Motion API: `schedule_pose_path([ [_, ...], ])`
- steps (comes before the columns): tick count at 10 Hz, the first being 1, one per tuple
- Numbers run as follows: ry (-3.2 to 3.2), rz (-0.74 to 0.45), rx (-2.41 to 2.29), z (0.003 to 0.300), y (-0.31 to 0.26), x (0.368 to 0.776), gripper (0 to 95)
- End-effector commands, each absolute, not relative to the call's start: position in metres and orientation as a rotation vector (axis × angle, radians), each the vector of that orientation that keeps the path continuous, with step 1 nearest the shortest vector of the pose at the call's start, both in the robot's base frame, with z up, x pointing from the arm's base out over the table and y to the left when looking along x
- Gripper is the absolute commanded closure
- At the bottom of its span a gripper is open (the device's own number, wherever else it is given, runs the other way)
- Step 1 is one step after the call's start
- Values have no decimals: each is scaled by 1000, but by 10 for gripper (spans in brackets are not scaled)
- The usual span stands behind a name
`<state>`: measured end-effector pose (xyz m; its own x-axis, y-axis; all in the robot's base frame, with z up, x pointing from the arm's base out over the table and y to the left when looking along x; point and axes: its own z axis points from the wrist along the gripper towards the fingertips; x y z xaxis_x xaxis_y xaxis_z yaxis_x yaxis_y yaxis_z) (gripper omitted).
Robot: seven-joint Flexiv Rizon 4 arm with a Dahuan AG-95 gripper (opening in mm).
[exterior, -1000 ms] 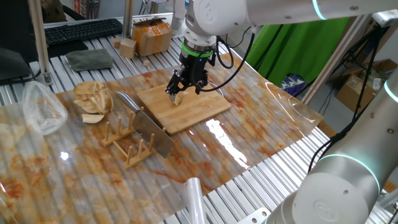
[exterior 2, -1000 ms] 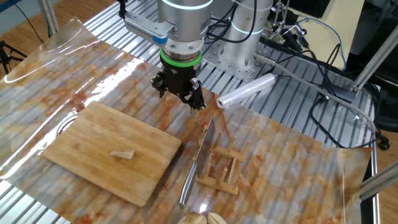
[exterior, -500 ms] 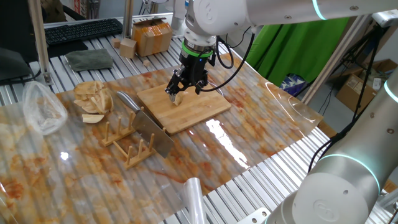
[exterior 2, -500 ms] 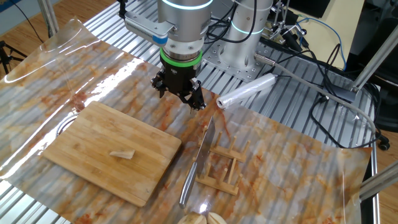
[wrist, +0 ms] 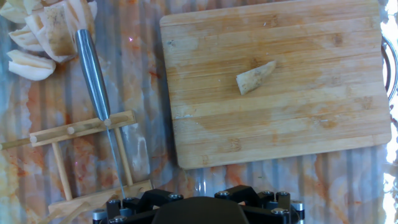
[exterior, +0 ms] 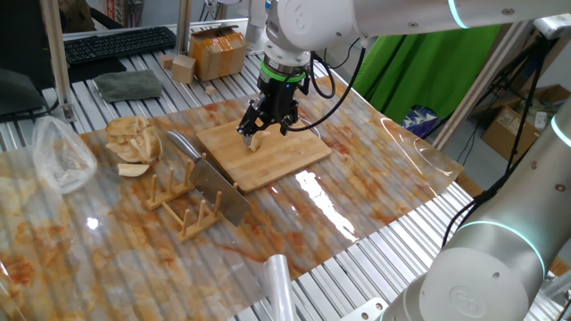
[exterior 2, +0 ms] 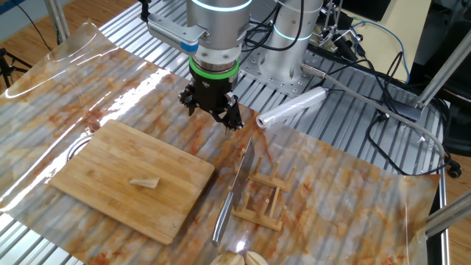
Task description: Slice the lotus root
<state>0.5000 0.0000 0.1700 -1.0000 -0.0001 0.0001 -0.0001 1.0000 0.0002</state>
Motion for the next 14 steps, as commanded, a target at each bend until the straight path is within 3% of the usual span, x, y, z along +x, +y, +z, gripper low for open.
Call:
schedule_pose_path([
  [1,-3162,-42,-104,170,0,500,950],
  [14,-3161,-30,-97,167,2,501,950],
])
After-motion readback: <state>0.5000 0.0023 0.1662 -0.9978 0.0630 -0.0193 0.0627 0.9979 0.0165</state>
